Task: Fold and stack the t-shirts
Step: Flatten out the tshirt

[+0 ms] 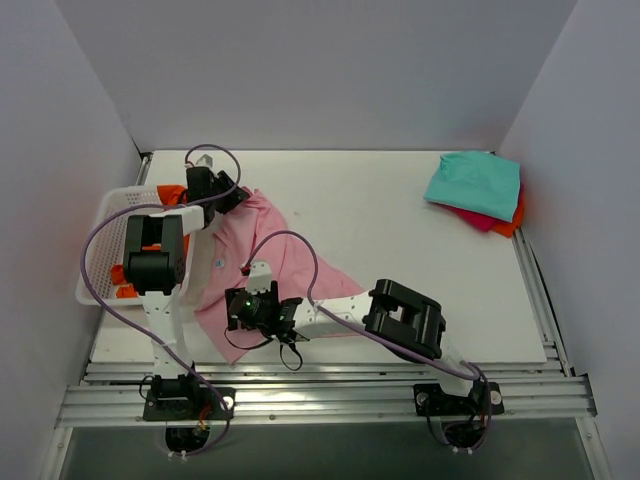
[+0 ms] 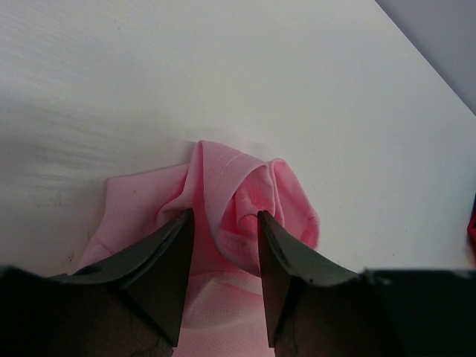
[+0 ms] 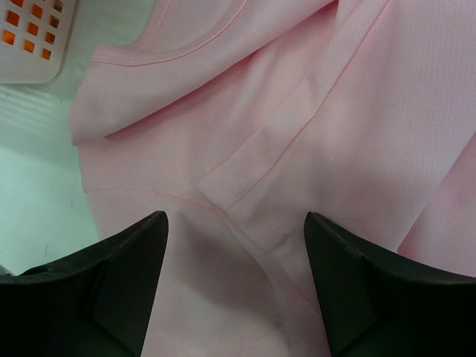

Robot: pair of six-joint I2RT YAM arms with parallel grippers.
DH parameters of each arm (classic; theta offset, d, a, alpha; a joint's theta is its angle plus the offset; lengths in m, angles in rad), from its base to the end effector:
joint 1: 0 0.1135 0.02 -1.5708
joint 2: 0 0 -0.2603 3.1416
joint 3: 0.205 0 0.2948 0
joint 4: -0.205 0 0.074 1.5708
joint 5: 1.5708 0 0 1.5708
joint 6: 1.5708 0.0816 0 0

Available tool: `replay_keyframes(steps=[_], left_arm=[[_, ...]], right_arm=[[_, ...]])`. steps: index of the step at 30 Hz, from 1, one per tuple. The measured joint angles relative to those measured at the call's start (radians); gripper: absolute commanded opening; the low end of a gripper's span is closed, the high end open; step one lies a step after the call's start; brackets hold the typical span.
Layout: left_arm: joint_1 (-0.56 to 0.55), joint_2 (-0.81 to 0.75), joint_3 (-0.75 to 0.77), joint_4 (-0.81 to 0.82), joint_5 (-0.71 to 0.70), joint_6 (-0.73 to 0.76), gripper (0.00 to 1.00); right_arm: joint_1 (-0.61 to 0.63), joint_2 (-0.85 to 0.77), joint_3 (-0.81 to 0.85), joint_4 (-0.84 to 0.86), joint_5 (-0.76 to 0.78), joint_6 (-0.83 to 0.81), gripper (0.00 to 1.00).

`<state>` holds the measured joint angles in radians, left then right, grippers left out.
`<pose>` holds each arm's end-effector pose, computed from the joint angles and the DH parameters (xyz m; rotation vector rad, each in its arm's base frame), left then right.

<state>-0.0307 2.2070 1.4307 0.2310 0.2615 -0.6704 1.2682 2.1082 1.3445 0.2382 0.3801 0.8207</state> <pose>0.5524 -0.0381 0.0842 -0.5292 2.1082 -0.6868 0.1877 0.4996 0.1057 -0.2464 2.1641 0.8691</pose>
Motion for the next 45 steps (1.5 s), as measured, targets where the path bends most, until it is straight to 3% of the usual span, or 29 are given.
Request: replay_keyframes(steps=[3,5,6,10,18,29,34,45], left_arm=[[0.000,0.000,0.000,0.002,0.002,0.000,0.47],[0.000,0.000,0.000,0.004,0.002,0.000,0.47],[0.000,0.000,0.000,0.005,0.002,0.000,0.47],[0.000,0.000,0.000,0.006,0.005,0.000,0.47],[0.000,0.000,-0.014,0.013,0.009,0.000,0.47],[0.000,0.000,-0.017,0.021,0.010,0.000,0.44],[0.000,-0.014,-0.036,0.020,0.012,0.000,0.41],[-0.029,-0.295,-0.111,-0.045,-0.011,0.035,0.42]], right_arm=[[0.000,0.000,0.000,0.002,0.002,0.002,0.66],[0.000,0.001,0.000,0.000,0.003,0.000,0.53],[0.000,0.002,0.000,0.000,0.005,0.003,0.41],[-0.005,0.016,0.000,0.000,0.015,0.012,0.19],[-0.012,0.033,0.018,-0.010,0.016,0.022,0.01],[-0.013,0.030,0.019,-0.029,0.035,0.035,0.00],[-0.013,-0.023,0.019,-0.169,0.116,0.031,0.00],[-0.047,-0.473,0.013,-0.378,0.346,-0.036,0.00]])
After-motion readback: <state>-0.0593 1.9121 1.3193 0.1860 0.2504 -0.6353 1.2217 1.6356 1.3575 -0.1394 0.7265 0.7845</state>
